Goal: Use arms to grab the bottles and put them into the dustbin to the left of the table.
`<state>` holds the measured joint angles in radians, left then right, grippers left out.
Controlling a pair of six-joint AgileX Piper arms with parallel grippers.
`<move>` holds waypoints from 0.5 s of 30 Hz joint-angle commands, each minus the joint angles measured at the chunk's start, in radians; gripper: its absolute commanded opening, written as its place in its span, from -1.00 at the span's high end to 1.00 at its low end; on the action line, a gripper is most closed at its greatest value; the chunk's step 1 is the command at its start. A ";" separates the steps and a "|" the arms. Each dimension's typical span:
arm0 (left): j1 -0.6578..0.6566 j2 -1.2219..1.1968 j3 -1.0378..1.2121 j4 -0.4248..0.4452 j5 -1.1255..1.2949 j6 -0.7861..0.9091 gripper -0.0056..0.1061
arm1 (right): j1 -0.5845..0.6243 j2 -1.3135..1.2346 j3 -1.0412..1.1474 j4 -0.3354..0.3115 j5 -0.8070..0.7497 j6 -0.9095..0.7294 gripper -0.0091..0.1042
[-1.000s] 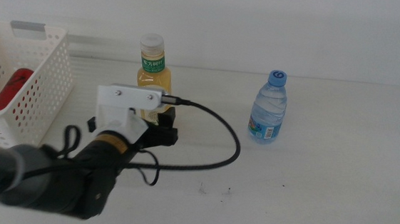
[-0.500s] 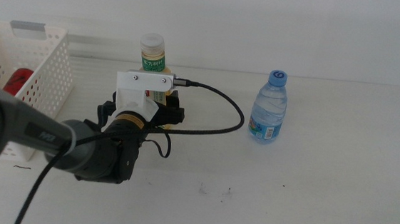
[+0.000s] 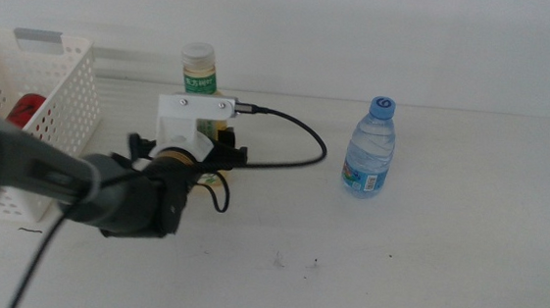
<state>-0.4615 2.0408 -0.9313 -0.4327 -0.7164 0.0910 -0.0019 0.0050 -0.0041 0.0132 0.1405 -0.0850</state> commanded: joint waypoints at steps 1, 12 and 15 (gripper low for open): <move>0.004 -0.136 0.018 -0.052 0.020 0.085 0.53 | -0.009 -0.005 0.004 -0.007 -0.009 -0.003 -0.60; 0.384 -0.496 -0.314 -0.126 1.238 0.366 0.93 | -0.009 -0.005 0.004 -0.007 -0.009 -0.003 -0.60; 0.491 -0.473 -0.474 -0.039 1.445 0.364 0.93 | -0.009 -0.005 0.004 -0.007 -0.009 -0.003 -0.60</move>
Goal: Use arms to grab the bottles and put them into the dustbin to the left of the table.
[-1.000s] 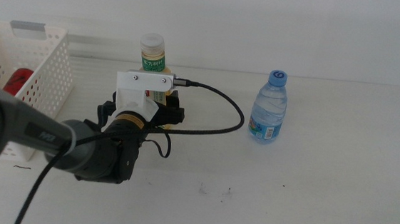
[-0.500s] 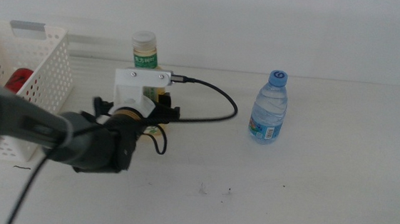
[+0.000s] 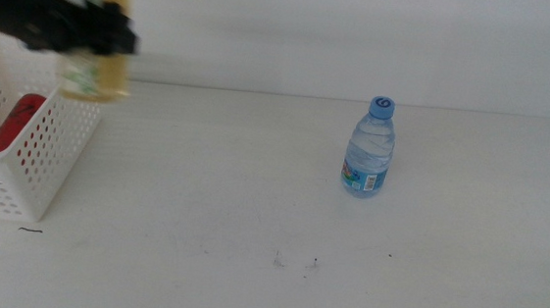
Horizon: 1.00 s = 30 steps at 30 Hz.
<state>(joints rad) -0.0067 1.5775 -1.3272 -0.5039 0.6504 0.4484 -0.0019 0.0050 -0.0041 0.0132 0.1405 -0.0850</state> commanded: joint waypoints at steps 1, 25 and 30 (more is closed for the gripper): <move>0.069 0.000 -0.130 0.075 0.120 -0.002 0.93 | -0.009 -0.005 0.004 -0.007 -0.009 -0.003 -0.60; 0.300 0.405 -0.400 0.362 0.416 -0.028 0.61 | -0.009 -0.005 0.004 -0.007 -0.009 -0.003 -0.60; 0.300 0.421 -0.400 0.355 0.416 -0.001 -0.21 | -0.009 -0.005 0.004 -0.007 -0.009 -0.003 -0.60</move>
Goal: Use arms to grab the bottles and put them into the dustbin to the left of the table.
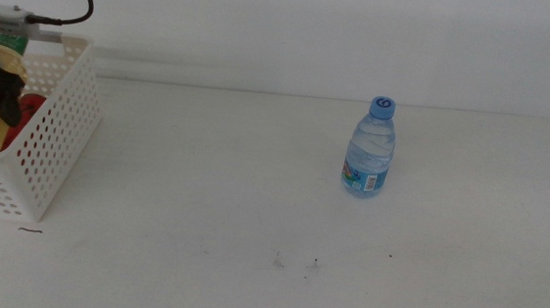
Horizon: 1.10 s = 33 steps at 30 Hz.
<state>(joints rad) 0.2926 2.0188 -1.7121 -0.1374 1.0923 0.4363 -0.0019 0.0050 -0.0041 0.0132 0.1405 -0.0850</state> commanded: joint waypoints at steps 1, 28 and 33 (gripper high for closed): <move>0.001 -0.020 -0.015 -0.012 -0.028 0.009 -0.40 | -0.009 -0.005 0.004 -0.007 -0.009 -0.003 -0.60; -0.388 -0.908 0.475 -0.290 -0.234 0.047 -0.78 | -0.009 -0.005 0.004 -0.007 -0.009 -0.003 -0.60; -0.457 -1.057 0.537 -0.293 -0.205 0.097 -0.78 | -0.009 -0.005 0.004 -0.007 -0.009 -0.003 -0.60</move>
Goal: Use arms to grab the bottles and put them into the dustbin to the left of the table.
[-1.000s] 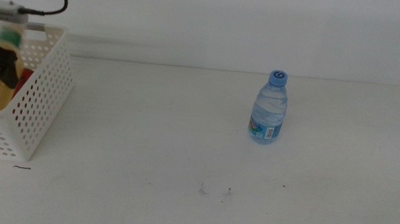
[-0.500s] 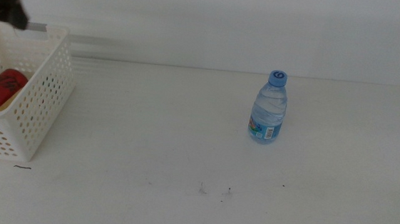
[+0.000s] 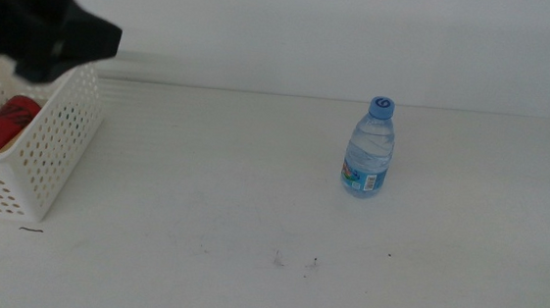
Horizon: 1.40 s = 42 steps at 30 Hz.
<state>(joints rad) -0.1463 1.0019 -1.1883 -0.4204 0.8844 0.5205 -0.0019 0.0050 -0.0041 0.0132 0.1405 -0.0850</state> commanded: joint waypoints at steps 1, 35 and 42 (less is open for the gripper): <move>-0.029 -0.064 0.014 -0.026 0.023 0.013 -0.78 | -0.009 -0.005 0.004 -0.007 -0.009 -0.003 -0.60; -0.297 -0.260 0.129 0.131 -0.134 -0.206 -0.78 | -0.009 -0.005 0.004 -0.007 -0.009 -0.003 -0.60; -0.297 -0.260 0.129 0.131 -0.134 -0.207 -0.78 | -0.009 0.123 0.004 -0.021 -0.293 0.078 -0.60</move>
<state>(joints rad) -0.4378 0.7454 -1.0601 -0.2922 0.7641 0.3171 -0.0019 0.0573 -0.0024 0.0000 -0.0848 -0.0332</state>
